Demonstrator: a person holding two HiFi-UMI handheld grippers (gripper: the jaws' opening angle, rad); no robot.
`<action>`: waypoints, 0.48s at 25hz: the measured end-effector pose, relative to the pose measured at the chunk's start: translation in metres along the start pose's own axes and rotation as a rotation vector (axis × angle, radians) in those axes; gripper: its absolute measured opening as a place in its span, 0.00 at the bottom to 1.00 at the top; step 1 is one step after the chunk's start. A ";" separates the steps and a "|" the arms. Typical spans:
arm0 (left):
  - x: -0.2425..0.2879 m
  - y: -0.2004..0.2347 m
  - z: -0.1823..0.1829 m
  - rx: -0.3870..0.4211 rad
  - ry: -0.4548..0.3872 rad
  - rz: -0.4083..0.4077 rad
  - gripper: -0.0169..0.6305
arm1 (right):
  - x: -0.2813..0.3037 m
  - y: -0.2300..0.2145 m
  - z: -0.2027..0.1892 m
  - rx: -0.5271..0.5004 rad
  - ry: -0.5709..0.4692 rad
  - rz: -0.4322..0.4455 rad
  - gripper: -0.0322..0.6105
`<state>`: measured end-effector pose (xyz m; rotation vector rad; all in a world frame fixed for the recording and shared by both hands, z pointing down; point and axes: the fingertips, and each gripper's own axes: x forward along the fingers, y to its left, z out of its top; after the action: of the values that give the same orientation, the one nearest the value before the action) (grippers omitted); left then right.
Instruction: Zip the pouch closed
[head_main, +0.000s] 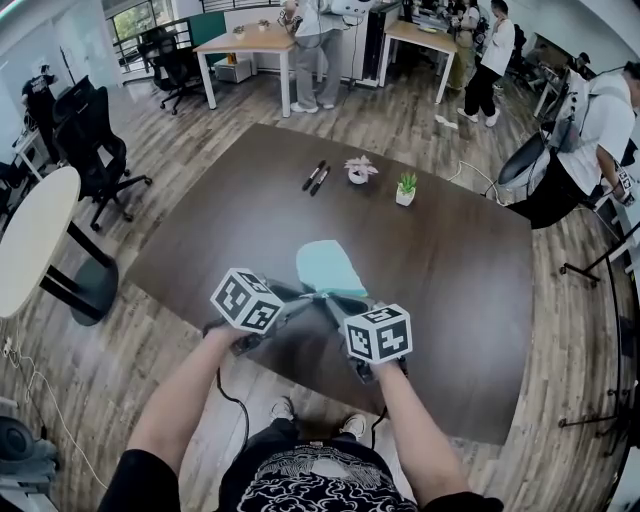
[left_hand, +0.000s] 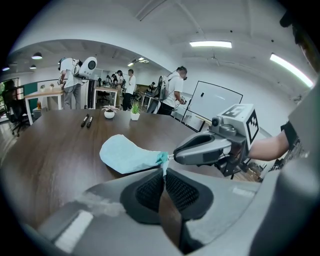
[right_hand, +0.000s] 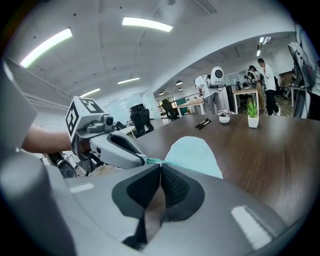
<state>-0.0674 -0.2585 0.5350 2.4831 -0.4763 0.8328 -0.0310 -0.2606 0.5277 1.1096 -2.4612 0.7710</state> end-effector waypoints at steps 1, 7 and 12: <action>-0.001 0.001 0.000 0.000 -0.002 0.003 0.06 | 0.000 0.000 0.001 0.002 -0.001 -0.001 0.06; -0.005 0.003 -0.001 -0.011 -0.005 0.015 0.06 | -0.001 -0.001 0.000 0.012 0.003 -0.015 0.06; -0.006 0.008 -0.003 -0.024 -0.010 0.032 0.06 | 0.001 -0.004 0.000 0.016 0.005 -0.021 0.06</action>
<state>-0.0767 -0.2628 0.5359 2.4648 -0.5273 0.8233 -0.0289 -0.2630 0.5298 1.1365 -2.4393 0.7876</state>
